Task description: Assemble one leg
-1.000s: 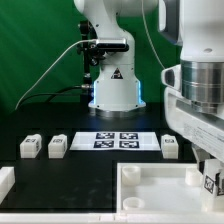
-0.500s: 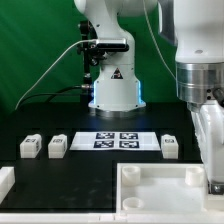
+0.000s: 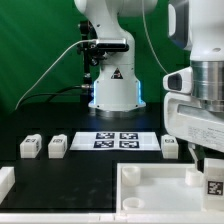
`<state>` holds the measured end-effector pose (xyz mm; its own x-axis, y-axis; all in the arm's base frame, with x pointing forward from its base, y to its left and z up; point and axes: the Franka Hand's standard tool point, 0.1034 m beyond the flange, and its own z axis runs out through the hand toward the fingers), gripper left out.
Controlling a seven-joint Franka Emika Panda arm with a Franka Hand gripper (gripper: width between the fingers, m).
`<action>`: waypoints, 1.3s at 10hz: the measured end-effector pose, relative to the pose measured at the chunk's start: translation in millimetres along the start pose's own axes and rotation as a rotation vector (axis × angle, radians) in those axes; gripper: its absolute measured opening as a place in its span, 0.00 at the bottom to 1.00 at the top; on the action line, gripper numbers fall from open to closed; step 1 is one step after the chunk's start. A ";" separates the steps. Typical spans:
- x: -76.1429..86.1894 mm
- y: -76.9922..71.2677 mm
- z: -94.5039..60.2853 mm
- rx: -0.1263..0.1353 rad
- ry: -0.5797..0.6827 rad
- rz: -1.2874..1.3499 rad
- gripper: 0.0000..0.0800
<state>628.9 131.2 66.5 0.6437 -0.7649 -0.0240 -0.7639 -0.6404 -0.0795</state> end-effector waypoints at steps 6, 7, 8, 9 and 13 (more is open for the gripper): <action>26.8 8.9 -5.7 -0.013 0.016 -0.722 0.59; 26.7 8.8 -5.6 -0.012 0.016 -0.635 0.36; 26.0 8.5 -5.5 -0.008 0.015 -0.512 0.36; 25.0 7.9 -5.4 -0.003 0.012 -0.362 0.36; 23.3 9.6 -4.6 0.010 -0.021 0.172 0.36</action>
Offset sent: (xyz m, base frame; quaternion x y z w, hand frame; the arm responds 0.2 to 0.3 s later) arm 0.0092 -0.0144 0.0086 0.0186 -0.0126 -0.3526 0.9355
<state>636.4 106.9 69.8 0.5042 -0.8616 -0.0591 -0.8626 -0.4991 -0.0825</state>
